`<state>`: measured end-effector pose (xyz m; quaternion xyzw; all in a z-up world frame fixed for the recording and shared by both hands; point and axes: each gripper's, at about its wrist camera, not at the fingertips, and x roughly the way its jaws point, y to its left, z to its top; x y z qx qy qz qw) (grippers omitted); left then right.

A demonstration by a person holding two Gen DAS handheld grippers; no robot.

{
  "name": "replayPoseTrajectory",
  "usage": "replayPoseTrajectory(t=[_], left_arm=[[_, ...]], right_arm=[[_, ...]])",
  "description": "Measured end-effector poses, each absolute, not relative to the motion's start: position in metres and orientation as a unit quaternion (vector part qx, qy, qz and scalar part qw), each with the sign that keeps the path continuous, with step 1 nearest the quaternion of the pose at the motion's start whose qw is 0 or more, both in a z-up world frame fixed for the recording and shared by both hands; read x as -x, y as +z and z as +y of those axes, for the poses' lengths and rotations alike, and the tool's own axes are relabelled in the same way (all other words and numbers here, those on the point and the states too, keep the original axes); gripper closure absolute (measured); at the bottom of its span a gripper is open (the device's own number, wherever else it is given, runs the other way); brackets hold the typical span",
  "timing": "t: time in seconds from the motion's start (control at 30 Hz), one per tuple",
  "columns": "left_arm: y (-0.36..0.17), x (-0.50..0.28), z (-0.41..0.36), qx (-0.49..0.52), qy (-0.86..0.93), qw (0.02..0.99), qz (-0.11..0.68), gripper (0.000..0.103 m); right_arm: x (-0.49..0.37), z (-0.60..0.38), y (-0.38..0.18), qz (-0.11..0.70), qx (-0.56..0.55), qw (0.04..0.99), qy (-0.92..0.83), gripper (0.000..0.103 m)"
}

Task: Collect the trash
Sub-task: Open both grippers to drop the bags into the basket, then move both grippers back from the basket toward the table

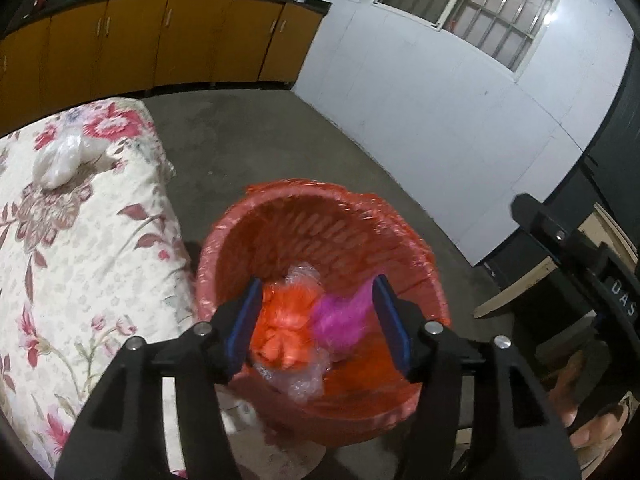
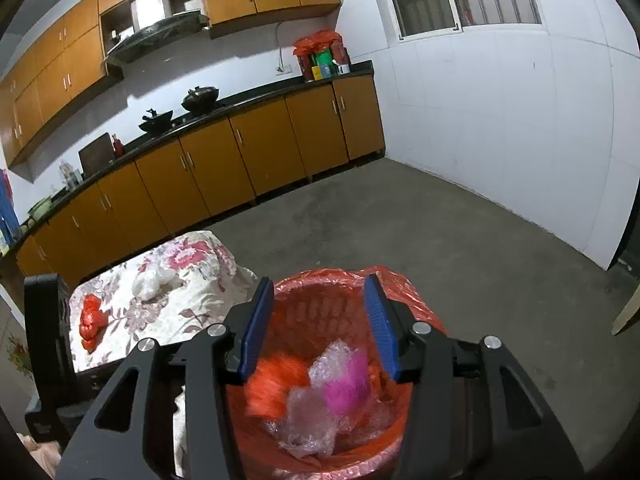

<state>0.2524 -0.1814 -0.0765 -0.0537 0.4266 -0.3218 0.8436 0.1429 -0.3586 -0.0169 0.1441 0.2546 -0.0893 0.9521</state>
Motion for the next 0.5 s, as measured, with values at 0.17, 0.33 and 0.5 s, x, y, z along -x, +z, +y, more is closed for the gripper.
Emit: replayPoseTrajectory(t=[0.17, 0.33, 0.5], left_arm=[[-0.074, -0.256, -0.157, 0.05, -0.291, 0.861, 0.414, 0.041], [-0.066, -0.259, -0.131, 0.051, -0.258, 0.878, 0.4, 0.041], [-0.058, -0.263, -0.107, 0.048, -0.23, 0.892, 0.387, 0.041]], right_arm=[[-0.139, -0.358, -0.013, 0.247, -0.131, 0.954, -0.104, 0.048], [-0.14, -0.348, -0.004, 0.232, -0.103, 0.961, -0.105, 0.044], [-0.145, -0.335, 0.0, 0.229, -0.091, 0.965, -0.095, 0.044]])
